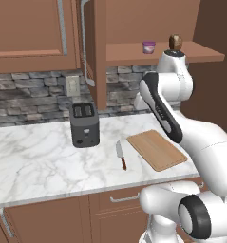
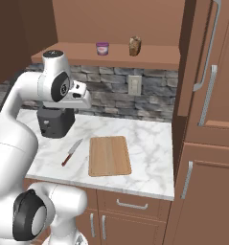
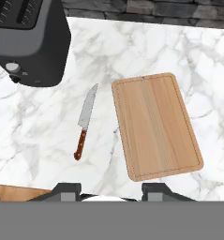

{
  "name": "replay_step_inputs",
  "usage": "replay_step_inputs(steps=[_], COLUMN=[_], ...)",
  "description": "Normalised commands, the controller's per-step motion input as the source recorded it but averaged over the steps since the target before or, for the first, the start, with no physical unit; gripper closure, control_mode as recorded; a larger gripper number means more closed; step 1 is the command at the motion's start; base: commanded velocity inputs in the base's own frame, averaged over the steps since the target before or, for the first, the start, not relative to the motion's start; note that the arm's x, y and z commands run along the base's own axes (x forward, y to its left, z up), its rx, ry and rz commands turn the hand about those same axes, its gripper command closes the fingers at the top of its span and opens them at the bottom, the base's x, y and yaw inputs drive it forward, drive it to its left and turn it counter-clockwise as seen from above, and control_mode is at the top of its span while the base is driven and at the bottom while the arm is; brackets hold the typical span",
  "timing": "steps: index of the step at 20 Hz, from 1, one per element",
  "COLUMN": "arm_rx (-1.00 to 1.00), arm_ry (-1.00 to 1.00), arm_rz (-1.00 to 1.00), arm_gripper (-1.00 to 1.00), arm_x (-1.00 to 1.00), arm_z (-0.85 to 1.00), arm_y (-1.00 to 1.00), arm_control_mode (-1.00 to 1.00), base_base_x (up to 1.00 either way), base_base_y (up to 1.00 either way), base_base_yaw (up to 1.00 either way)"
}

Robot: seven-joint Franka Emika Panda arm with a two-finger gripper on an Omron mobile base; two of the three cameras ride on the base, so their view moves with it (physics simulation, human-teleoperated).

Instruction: Pick the bread, place it on the cutting board, pick the jam, place it on the counter, and close the cabinet.

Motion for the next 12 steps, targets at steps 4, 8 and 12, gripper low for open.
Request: replay_step_inputs(steps=[4,8,12], arm_rx=[0.00,0.00,0.00], arm_ry=[-0.04,-0.07,-0.16], arm_rz=[0.00,0.00,0.00], arm_gripper=[-1.00,-1.00,-1.00], arm_x=[-0.03,-0.01,-0.02], arm_z=[0.00,0.00,0.00], arm_y=[0.00,0.00,-0.03], arm_control_mode=[-1.00,-1.00,-1.00], base_base_x=[0.00,0.00,0.00], base_base_y=[0.00,0.00,0.00], base_base_yaw=[0.00,0.00,0.00])
